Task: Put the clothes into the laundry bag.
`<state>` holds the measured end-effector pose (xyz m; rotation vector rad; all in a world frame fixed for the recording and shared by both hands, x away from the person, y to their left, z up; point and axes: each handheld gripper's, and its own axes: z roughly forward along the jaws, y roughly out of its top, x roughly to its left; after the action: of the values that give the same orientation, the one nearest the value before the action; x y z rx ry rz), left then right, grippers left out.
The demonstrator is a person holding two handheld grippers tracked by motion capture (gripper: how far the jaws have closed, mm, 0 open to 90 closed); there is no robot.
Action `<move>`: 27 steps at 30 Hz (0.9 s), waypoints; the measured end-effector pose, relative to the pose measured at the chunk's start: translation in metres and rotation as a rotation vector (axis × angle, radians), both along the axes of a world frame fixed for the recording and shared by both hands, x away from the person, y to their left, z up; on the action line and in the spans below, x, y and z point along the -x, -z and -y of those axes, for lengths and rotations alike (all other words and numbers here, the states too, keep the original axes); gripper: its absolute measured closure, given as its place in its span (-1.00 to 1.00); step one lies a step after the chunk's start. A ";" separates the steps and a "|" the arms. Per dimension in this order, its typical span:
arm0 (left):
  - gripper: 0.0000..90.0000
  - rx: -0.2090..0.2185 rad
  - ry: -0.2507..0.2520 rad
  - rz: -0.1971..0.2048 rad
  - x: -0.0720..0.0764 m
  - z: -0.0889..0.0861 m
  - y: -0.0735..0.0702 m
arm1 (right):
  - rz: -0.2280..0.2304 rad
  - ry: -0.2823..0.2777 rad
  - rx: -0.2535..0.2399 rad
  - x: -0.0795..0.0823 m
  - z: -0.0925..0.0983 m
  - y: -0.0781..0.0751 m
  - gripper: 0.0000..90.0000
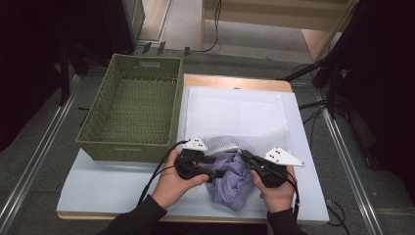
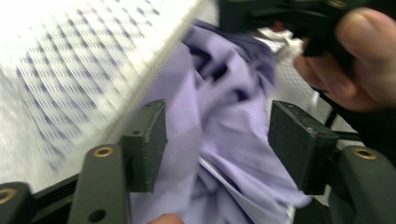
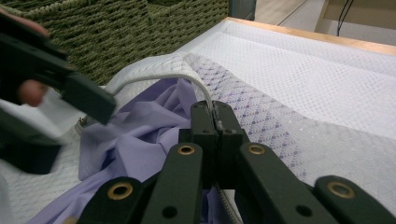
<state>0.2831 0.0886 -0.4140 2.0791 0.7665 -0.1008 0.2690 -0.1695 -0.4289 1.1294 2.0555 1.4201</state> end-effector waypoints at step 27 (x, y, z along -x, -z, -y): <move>0.84 -0.151 -0.105 0.048 -0.026 0.059 0.045 | 0.021 0.004 -0.020 0.004 -0.001 -0.007 1.00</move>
<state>0.3093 0.0293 -0.4594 2.1698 0.8754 0.0667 0.2652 -0.1682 -0.4218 1.1209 2.0283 1.4476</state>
